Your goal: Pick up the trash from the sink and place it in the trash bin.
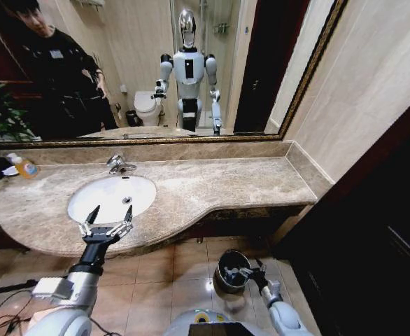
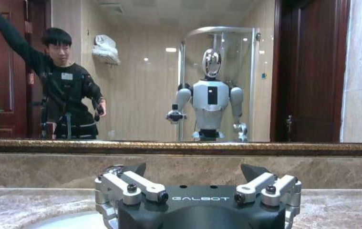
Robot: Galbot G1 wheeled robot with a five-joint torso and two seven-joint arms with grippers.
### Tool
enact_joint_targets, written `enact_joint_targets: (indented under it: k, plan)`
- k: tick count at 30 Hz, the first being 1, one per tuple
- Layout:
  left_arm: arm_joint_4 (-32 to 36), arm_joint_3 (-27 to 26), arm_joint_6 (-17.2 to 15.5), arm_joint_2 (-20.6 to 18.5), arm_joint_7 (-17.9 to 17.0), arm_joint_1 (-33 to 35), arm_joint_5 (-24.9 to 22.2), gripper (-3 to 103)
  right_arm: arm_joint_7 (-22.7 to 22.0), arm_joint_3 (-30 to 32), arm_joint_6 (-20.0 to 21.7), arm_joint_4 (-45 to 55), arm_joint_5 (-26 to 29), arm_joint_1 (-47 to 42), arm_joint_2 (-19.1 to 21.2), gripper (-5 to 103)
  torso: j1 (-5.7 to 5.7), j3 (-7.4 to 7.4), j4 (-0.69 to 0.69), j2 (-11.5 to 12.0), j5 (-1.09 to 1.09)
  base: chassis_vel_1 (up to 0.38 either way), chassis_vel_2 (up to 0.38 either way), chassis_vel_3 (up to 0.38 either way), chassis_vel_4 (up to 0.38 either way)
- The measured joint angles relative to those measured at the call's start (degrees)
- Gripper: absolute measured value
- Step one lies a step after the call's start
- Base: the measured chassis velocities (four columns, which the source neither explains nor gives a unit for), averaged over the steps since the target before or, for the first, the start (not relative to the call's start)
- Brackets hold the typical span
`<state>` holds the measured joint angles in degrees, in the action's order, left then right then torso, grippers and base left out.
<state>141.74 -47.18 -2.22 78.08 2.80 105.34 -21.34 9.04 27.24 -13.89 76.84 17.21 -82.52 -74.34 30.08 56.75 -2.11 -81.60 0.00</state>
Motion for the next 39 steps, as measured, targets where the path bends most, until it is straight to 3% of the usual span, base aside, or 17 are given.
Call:
enact_joint_targets:
  k: [8, 18, 39]
  plan:
    - [0.0, 0.0, 0.0, 0.0, 0.0, 0.0, 0.0, 100, -1.6, 2.4, 0.3, 9.8, 0.9, -2.8, 0.5, 100, 0.0, 0.0, 0.0, 0.0, 0.0, 0.0, 0.0, 0.0, 0.0]
    - [0.0, 0.0, 0.0, 0.0, 0.0, 0.0, 0.0, 100, -5.9, 6.0, 3.8, 25.3, 0.1, -4.9, -0.9, 100, 0.0, 0.0, 0.0, 0.0, 0.01, 0.0, 0.0, 0.0, 0.0]
    - [0.0, 0.0, 0.0, 0.0, 0.0, 0.0, 0.0, 100, -6.4, 11.0, 12.8, 46.1, 0.9, -5.3, -0.1, 100, 0.0, 0.0, 0.0, 0.0, 0.01, 0.0, 0.0, 0.0, 0.0]
